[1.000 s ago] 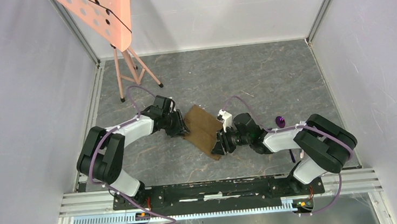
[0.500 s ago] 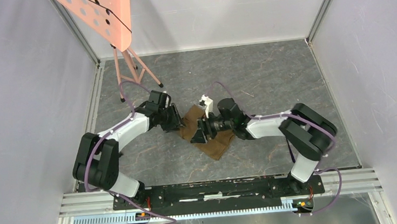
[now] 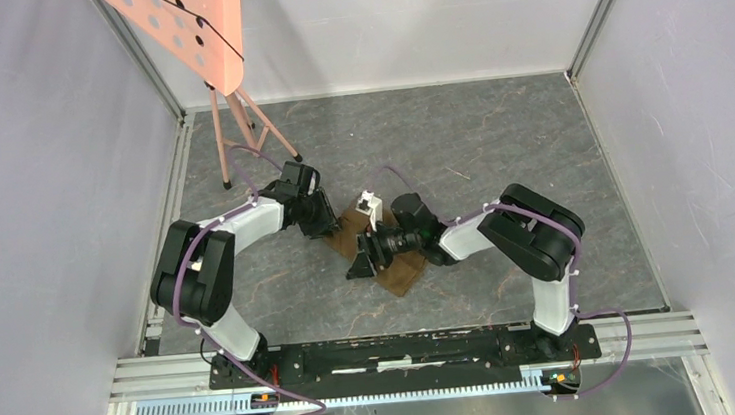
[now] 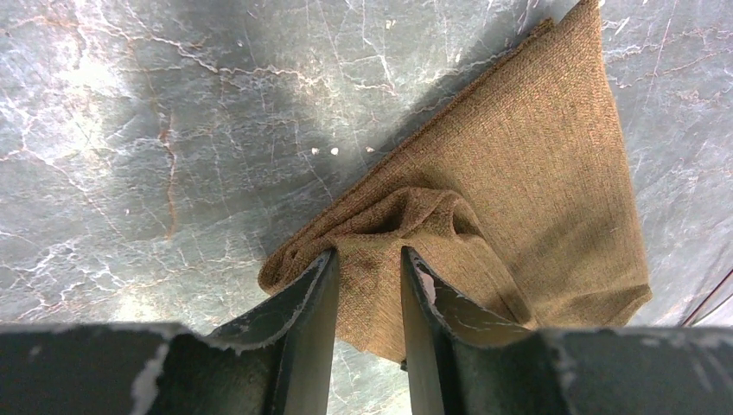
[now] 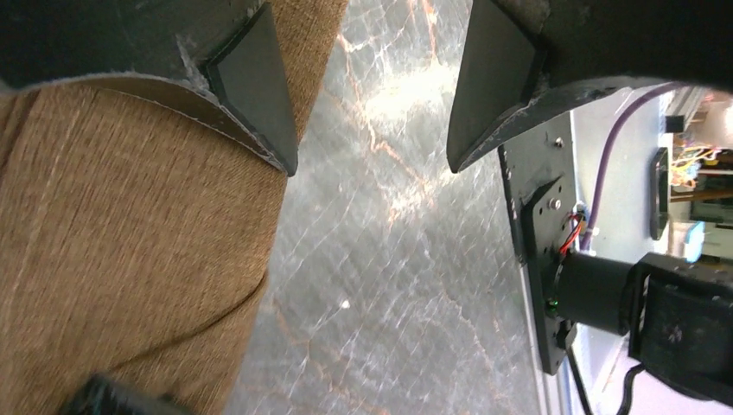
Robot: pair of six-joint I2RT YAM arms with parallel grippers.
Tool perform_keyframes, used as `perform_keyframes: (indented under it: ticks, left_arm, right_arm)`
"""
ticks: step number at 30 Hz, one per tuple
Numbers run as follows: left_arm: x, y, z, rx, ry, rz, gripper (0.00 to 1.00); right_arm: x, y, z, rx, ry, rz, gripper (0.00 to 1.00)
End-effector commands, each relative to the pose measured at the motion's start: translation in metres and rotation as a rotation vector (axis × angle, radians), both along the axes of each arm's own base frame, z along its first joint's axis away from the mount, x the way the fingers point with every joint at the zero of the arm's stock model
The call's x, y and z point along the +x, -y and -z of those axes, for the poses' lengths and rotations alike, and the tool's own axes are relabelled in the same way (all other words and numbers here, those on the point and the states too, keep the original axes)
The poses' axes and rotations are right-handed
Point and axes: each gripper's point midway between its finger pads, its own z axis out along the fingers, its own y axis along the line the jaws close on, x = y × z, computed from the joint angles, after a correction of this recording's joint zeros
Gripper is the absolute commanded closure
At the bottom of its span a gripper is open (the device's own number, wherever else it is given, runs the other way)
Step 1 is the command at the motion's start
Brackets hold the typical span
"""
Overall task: Fold the napkin into a case and place the utensils inside
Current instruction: Smooth out the 2/3-rectangle-folded napkin at the center of the board.
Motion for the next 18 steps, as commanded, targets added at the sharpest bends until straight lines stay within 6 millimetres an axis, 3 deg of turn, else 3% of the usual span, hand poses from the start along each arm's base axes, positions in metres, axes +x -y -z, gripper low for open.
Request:
perform_keyframes:
  ticks: [1, 12, 15, 18]
  left_arm:
    - [0.001, -0.011, 0.013, 0.044, -0.006, -0.049, 0.60]
    - [-0.002, -0.017, 0.023, 0.070, -0.022, -0.050, 0.61]
    - [-0.001, -0.014, 0.015, 0.052, -0.011, -0.042, 0.59]
    - [0.001, -0.006, -0.006, 0.011, 0.030, -0.018, 0.51]
  right_arm:
    - [-0.023, 0.018, 0.005, 0.018, -0.011, -0.030, 0.29]
    - [-0.091, 0.083, 0.011, 0.008, -0.077, -0.043, 0.30]
    - [-0.102, 0.097, 0.015, -0.029, -0.067, -0.062, 0.30]
    - [-0.095, 0.104, 0.012, -0.074, -0.022, -0.051, 0.30]
